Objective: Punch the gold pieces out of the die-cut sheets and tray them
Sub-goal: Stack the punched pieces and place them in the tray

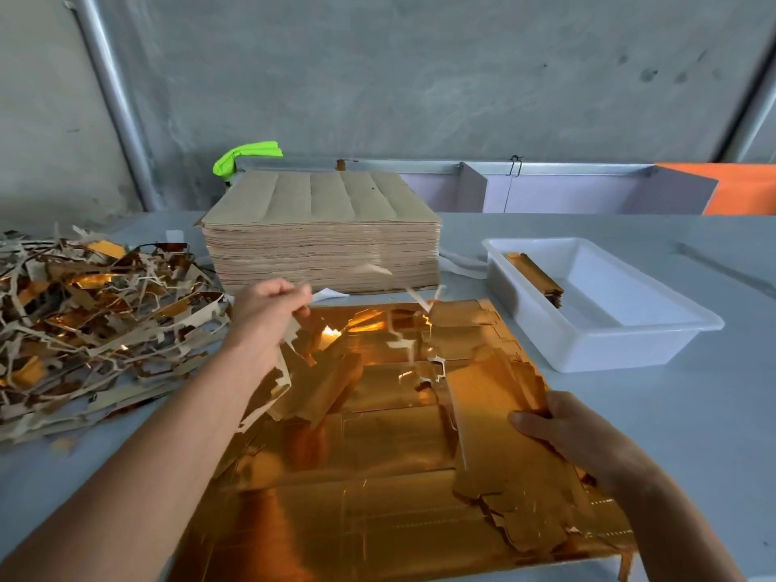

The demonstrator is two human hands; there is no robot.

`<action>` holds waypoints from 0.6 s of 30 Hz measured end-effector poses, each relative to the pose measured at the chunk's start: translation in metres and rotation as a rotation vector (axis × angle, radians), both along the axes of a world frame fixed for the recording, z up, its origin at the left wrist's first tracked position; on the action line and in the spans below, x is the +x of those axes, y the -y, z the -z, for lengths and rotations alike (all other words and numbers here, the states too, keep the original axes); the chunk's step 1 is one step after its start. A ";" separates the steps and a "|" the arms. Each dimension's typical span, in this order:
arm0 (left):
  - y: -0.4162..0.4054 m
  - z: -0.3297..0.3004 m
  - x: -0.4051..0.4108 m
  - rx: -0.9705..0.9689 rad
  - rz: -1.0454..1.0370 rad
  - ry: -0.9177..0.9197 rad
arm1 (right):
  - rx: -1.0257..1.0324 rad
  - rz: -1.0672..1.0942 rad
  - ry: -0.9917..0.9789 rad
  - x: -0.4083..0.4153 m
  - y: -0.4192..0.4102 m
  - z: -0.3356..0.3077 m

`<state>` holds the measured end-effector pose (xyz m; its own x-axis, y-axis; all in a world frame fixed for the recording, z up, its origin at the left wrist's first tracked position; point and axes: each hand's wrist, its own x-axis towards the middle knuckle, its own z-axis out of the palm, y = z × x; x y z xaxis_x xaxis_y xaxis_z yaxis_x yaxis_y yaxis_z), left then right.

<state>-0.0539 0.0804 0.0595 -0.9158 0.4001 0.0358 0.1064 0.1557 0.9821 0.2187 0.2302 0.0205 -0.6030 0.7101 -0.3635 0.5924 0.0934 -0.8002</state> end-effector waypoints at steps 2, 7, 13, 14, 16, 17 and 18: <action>0.003 -0.001 -0.014 0.066 -0.090 0.026 | -0.011 0.084 -0.047 0.003 -0.002 -0.001; 0.012 0.012 -0.045 -0.045 -0.272 -0.093 | -0.032 0.295 -0.218 -0.001 -0.003 0.002; 0.020 0.041 -0.054 -0.281 -0.384 -0.002 | -0.113 0.277 -0.313 -0.022 0.010 0.006; 0.021 0.042 -0.054 -0.328 -0.369 -0.015 | -0.114 0.277 -0.314 -0.024 0.011 0.007; 0.020 0.045 -0.049 -0.350 -0.267 -0.068 | -0.117 0.284 -0.311 -0.028 0.012 0.010; 0.020 0.046 -0.044 -0.284 -0.206 -0.066 | -0.121 0.286 -0.307 -0.029 0.013 0.011; 0.019 0.044 -0.038 -0.170 -0.174 -0.014 | -0.127 0.285 -0.302 -0.031 0.014 0.011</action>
<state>-0.0922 0.0611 0.0158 -0.9712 0.2381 -0.0058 0.0766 0.3355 0.9389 0.1878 0.2160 0.0092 -0.4824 0.8244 -0.2962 0.3176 -0.1505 -0.9362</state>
